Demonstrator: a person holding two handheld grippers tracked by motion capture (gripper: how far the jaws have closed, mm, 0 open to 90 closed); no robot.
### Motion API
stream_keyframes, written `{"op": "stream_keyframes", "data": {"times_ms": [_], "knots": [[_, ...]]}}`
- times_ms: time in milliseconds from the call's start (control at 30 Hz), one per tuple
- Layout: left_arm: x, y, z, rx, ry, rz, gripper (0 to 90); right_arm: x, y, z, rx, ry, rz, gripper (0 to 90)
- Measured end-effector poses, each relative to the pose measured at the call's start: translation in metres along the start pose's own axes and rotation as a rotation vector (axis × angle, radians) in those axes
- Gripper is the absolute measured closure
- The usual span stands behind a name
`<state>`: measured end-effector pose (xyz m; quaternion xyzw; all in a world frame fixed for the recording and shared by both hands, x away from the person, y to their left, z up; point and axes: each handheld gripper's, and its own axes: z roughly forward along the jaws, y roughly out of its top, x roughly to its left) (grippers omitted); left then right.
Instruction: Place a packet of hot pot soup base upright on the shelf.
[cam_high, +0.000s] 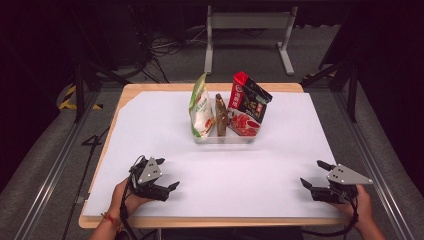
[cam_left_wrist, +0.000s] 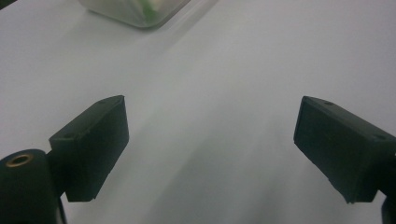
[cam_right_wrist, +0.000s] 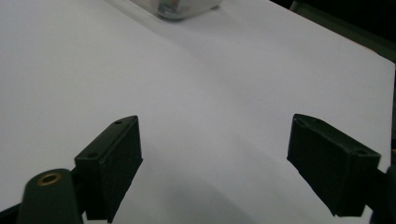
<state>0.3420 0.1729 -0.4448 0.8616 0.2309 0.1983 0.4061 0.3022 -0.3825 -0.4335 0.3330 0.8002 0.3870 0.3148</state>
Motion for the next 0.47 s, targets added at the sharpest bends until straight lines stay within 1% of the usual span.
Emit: {"op": "stream_keyframes", "data": {"times_ms": [167,333,467], "knots": [[0.0004,-0.0002,-0.0002,0.0,0.0,-0.004,10.9,-0.0006,-0.0002,0.001,0.008,-0.004,0.003,17.8],[-0.0002,0.0001,-0.0005,0.001,0.002,0.003,11.0,-0.0003,-0.0003,0.0012,0.013,-0.007,0.0,17.7],[0.0023,0.0002,0.0004,-0.003,0.002,-0.006,10.9,-0.001,-0.0001,0.0014,0.012,-0.008,0.008,17.7]]}}
